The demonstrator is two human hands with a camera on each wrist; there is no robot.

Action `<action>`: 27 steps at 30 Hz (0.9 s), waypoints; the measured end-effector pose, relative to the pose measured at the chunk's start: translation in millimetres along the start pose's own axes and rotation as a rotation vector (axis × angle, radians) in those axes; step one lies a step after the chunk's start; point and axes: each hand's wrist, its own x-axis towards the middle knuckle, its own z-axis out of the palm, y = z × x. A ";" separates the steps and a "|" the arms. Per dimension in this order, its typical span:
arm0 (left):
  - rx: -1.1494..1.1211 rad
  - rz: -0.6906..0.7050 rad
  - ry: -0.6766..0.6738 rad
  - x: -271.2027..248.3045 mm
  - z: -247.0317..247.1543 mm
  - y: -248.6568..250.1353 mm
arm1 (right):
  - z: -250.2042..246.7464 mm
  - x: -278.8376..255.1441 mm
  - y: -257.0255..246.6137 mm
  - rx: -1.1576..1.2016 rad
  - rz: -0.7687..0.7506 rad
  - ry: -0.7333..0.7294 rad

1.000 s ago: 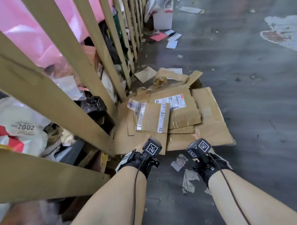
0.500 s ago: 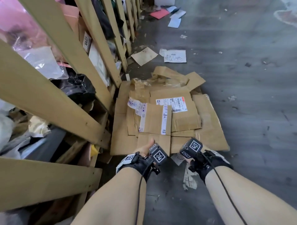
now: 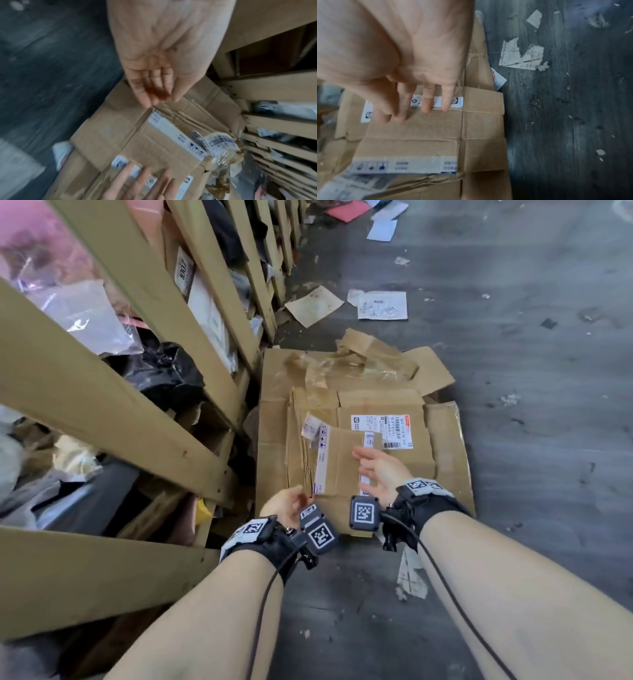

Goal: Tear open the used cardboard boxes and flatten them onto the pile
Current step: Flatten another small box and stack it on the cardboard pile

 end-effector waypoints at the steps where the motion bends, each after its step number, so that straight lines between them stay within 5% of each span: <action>1: -0.025 0.073 0.082 6.1 -5.4 6.6 | 3.7 4.4 0.7 -0.110 -0.034 -0.018; 4: -0.127 0.202 0.225 15.4 -26.6 26.9 | 18.5 13.4 -0.4 -0.389 -0.098 -0.031; 9: 0.063 -0.056 0.012 10.7 -37.7 22.6 | 39.0 35.0 6.8 -0.723 -0.056 -0.145; 15: -0.008 -0.070 0.027 14.0 -62.9 26.1 | 43.4 48.1 6.2 -0.948 0.019 -0.188; 22: -0.053 0.051 0.129 1.3 -69.0 46.7 | 49.2 32.9 -7.5 -0.755 0.065 -0.060; 27: 0.032 0.160 0.082 -39.0 -50.5 68.5 | 55.3 8.4 -27.8 -0.122 0.051 0.138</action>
